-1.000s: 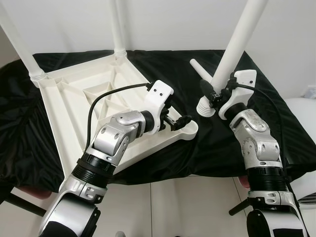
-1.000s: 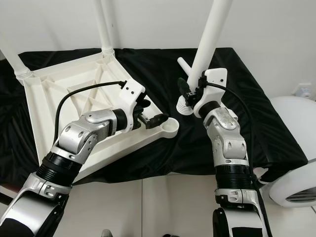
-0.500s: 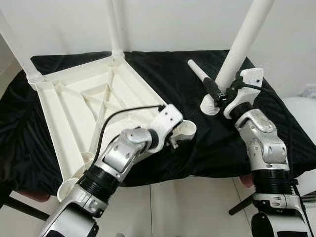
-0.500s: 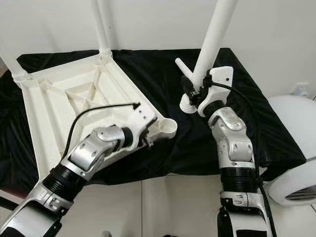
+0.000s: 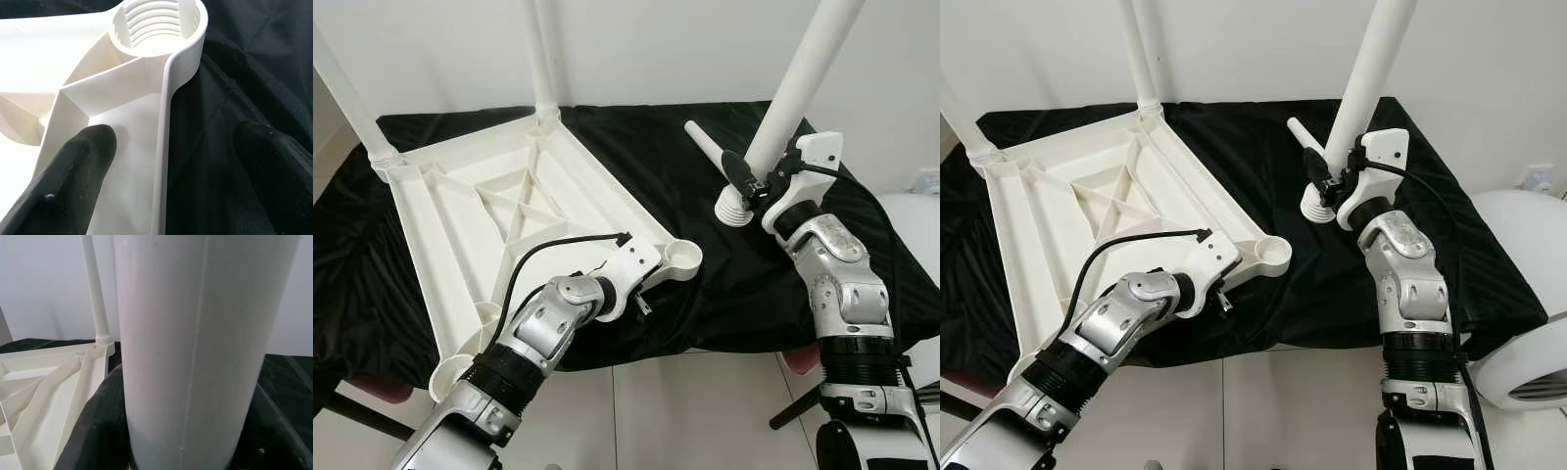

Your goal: Building children table

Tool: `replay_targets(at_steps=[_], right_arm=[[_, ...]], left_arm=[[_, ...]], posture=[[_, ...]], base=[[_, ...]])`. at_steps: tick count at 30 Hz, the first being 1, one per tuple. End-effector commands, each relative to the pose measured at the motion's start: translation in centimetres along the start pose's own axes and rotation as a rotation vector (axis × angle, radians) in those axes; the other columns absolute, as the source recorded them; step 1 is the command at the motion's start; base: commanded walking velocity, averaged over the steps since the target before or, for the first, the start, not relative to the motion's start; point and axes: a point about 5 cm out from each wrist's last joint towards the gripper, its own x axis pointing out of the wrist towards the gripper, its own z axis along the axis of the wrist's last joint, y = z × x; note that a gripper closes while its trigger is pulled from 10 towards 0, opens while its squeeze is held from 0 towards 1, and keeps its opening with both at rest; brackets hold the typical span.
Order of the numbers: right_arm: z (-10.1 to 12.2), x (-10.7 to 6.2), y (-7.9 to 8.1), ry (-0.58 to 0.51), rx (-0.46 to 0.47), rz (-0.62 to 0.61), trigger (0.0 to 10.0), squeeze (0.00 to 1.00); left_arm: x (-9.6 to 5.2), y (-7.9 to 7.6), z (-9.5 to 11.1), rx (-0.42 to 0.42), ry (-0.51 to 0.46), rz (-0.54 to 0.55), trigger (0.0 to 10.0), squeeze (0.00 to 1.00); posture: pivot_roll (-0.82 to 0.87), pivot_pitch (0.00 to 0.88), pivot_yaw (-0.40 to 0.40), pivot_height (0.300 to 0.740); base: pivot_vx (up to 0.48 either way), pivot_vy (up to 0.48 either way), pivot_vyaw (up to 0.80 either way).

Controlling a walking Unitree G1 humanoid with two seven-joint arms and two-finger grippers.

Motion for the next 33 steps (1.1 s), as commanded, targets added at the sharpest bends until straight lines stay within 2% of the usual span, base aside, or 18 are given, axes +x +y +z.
replay_targets(at_steps=[1, 3, 4, 5, 6, 7, 9, 10, 12, 13, 30, 33], right_arm=[[0.4, -0.1, 0.1, -0.013, -0.002, 0.013, 10.0, 0.0], [0.4, -0.1, 0.1, -0.014, -0.003, 0.013, 10.0, 0.0], [0.4, -0.1, 0.1, -0.015, -0.004, 0.013, 10.0, 0.0], [0.5, -0.1, 0.1, -0.016, -0.006, 0.013, 10.0, 0.0], [0.5, -0.1, 0.1, -0.018, -0.01, 0.013, 10.0, 0.0], [0.6, -0.1, 0.0, -0.019, -0.013, 0.011, 10.0, 0.0], [0.6, -0.2, 0.0, -0.019, -0.016, 0.01, 10.0, 0.0], [0.6, -0.2, -0.1, -0.02, -0.017, 0.007, 10.0, 0.0], [0.6, -0.3, -0.1, -0.021, -0.019, 0.006, 10.0, 0.0], [0.6, -0.3, 0.0, -0.021, -0.019, 0.004, 10.0, 0.0], [0.6, -0.8, 0.1, -0.019, -0.021, 0.064, 10.0, 0.0], [0.7, -1.1, 0.3, -0.017, 0.0, 0.121, 10.0, 0.0]], left_arm=[[0.3, 0.0, -1.5, -0.036, 0.075, 0.007, 7.9, 0.0], [0.3, 0.0, -1.5, -0.051, 0.083, 0.008, 7.9, 0.0], [0.4, 0.0, -1.4, -0.048, 0.085, 0.005, 4.4, 0.0], [0.5, 0.0, -1.3, -0.045, 0.095, 0.004, 5.3, 0.0], [0.6, 0.0, -1.1, -0.033, 0.098, -0.003, 9.1, 0.0], [0.7, 0.0, -0.8, -0.02, 0.095, -0.006, 7.8, 0.0], [0.8, 0.0, -0.6, -0.014, 0.093, -0.007, 7.8, 0.0], [0.8, 0.0, -0.2, -0.01, 0.077, -0.017, 3.8, 0.0], [0.9, 0.1, 0.1, -0.003, 0.071, -0.017, 3.9, 0.0], [0.9, 0.1, 0.3, -0.011, 0.061, -0.029, 0.0, 0.0], [0.5, -0.8, -1.1, 0.035, 0.133, -0.115, 0.0, 0.0], [0.1, -0.7, -1.7, 0.067, 0.16, -0.132, 0.0, 0.0]], posture=[[-0.09, 0.087, 0.05, 0.74], [-0.09, 0.085, 0.051, 0.74], [-0.1, 0.084, 0.054, 0.74], [-0.1, 0.081, 0.056, 0.74], [-0.1, 0.08, 0.061, 0.74], [-0.11, 0.075, 0.066, 0.74], [-0.11, 0.075, 0.066, 0.74], [-0.11, 0.073, 0.07, 0.74], [-0.11, 0.071, 0.075, 0.74], [-0.11, 0.07, 0.077, 0.74], [-0.11, 0.088, 0.081, 0.74], [-0.11, 0.098, 0.082, 0.74]], base=[[0.0, 0.0, 0.0], [0.0, 0.0, 0.0], [0.0, 0.0, 0.0], [0.0, 0.0, 0.0], [0.0, 0.0, 0.0], [0.0, 0.0, 0.0], [0.0, 0.0, 0.0], [0.0, 0.0, 0.0], [0.0, 0.0, 0.0], [0.0, 0.0, 0.0], [0.0, 0.0, 0.0], [0.0, 0.0, 0.0]])
